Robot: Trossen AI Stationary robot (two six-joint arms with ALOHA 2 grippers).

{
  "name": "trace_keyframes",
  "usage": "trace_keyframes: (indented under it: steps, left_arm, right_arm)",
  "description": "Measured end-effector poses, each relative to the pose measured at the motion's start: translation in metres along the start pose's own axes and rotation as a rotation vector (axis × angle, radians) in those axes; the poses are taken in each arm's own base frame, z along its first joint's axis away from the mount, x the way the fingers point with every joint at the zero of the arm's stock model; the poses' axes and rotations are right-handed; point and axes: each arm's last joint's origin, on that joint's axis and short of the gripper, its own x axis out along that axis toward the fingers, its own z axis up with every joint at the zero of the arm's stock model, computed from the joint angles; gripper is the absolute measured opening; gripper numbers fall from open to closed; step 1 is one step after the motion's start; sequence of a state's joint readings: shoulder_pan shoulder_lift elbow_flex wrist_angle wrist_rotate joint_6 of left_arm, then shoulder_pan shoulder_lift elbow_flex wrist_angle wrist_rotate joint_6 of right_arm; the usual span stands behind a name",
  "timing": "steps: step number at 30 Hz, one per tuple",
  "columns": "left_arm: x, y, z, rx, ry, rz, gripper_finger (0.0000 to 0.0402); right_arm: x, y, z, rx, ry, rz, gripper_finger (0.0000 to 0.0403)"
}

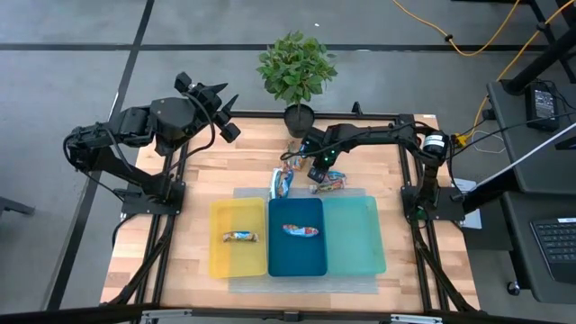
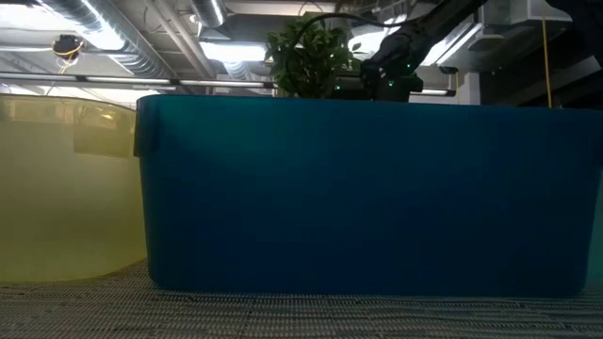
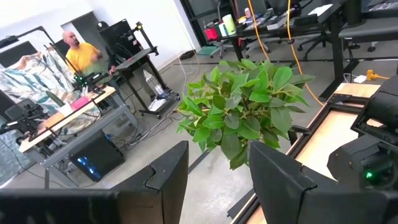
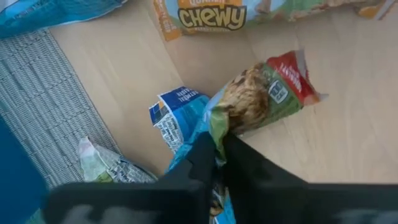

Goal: Pick and place Granola Bars by type
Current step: Put the red granola bar into the blue bin

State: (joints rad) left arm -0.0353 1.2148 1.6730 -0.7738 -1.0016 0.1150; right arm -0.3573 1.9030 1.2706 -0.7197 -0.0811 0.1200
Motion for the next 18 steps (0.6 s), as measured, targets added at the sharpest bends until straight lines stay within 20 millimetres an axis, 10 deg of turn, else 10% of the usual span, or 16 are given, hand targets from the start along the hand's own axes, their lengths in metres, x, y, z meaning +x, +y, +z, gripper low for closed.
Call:
trace_keyframes:
  steps: [9,18]
  left_arm:
    - [0.0,0.0,0.0,0.003,0.0,0.0,0.0159]
    - [0.0,0.0,0.0,0.005,0.001,-0.001,0.0159]
  right_arm:
    - [-0.022,0.001,0.007,-0.045,0.062,-0.047,0.0017]
    - [-0.091,0.006,0.012,-0.036,-0.056,-0.057,0.0013]
